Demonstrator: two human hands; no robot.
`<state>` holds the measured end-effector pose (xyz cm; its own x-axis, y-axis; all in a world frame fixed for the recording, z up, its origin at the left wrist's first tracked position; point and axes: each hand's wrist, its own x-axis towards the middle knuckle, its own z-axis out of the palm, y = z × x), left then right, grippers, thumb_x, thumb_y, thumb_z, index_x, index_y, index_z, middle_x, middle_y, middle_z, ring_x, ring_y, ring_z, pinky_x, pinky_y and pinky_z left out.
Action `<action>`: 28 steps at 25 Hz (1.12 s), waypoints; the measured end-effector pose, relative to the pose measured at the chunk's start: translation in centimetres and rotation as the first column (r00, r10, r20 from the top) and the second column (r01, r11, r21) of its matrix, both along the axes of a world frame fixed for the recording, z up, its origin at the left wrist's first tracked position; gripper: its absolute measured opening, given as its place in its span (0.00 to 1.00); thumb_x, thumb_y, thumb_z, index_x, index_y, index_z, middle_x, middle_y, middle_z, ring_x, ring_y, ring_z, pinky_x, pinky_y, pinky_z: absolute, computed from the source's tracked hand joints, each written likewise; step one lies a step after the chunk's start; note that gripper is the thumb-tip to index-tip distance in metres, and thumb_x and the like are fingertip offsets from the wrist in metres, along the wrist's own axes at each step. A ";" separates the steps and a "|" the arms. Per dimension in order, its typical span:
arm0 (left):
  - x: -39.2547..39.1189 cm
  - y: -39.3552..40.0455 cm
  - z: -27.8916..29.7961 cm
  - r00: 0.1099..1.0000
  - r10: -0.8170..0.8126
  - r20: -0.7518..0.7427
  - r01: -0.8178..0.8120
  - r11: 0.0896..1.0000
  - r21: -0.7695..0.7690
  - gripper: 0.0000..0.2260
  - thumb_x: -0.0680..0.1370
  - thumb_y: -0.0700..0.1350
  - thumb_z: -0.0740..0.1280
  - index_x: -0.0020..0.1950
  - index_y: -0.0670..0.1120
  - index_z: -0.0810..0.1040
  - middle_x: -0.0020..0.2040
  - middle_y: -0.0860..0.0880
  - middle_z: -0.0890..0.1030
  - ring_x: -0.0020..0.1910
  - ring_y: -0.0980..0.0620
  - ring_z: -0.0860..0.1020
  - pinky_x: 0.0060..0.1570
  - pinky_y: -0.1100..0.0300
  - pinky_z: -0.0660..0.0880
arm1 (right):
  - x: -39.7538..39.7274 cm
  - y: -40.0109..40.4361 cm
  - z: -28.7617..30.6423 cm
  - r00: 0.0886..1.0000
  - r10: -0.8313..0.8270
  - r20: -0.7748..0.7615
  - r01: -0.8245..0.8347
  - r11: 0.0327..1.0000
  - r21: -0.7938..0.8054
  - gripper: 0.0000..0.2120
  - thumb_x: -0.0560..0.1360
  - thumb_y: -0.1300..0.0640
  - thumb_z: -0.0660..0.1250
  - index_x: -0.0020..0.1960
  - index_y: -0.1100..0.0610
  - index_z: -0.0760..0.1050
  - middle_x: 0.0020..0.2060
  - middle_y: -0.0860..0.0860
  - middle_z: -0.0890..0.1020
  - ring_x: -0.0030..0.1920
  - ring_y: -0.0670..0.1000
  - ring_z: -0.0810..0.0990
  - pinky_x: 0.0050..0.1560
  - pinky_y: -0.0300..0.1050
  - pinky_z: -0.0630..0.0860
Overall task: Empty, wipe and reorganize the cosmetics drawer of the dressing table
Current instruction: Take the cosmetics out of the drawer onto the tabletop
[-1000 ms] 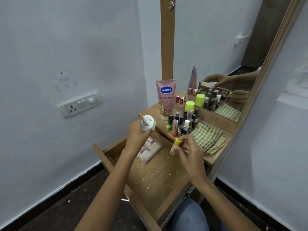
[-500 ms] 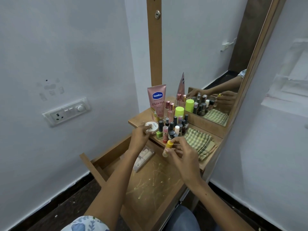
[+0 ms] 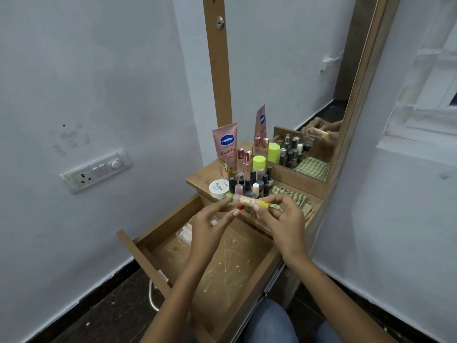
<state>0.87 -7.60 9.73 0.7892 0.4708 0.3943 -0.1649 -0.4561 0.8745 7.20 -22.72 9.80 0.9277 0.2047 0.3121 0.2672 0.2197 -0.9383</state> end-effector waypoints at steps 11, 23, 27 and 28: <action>2.5 -3.5 2.8 0.999 0.005 0.050 -0.016 0.974 0.225 0.18 0.78 0.55 0.63 0.66 0.54 0.74 0.58 0.65 0.75 0.57 0.72 0.72 0.51 0.70 0.74 | 5.6 -1.8 2.4 0.933 -0.166 0.318 0.314 0.806 -0.502 0.07 0.70 0.54 0.75 0.47 0.54 0.81 0.38 0.47 0.84 0.35 0.43 0.81 0.33 0.34 0.76; 3.6 -3.4 -0.1 0.987 0.128 -0.098 -0.064 0.869 0.491 0.27 0.77 0.64 0.47 0.71 0.53 0.67 0.76 0.53 0.60 0.75 0.54 0.57 0.69 0.57 0.55 | 13.4 1.2 -0.1 0.901 -0.292 0.322 0.431 0.508 -0.745 0.03 0.72 0.59 0.73 0.43 0.59 0.80 0.38 0.54 0.83 0.41 0.54 0.82 0.38 0.47 0.78; 3.1 -2.7 -0.7 0.982 0.148 -0.114 -0.075 0.871 0.485 0.23 0.79 0.61 0.51 0.70 0.54 0.68 0.76 0.53 0.60 0.75 0.55 0.56 0.70 0.58 0.54 | 13.7 1.6 -0.3 0.898 -0.281 0.339 0.434 0.426 -0.794 0.06 0.74 0.57 0.71 0.43 0.60 0.79 0.38 0.56 0.82 0.41 0.57 0.81 0.37 0.48 0.75; 3.0 -2.6 -0.7 0.981 0.152 -0.122 -0.076 0.874 0.479 0.22 0.79 0.60 0.52 0.70 0.54 0.68 0.76 0.53 0.59 0.75 0.55 0.55 0.70 0.57 0.54 | 13.7 1.6 -0.2 0.898 -0.279 0.342 0.434 0.426 -0.794 0.06 0.74 0.57 0.71 0.43 0.60 0.79 0.39 0.55 0.82 0.41 0.56 0.81 0.37 0.48 0.75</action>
<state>3.86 -10.18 9.02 0.8088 0.3502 0.4724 0.0301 -0.8269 0.5616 20.89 -21.14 9.57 0.9453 0.0972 0.3115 0.2641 -0.7887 -0.5551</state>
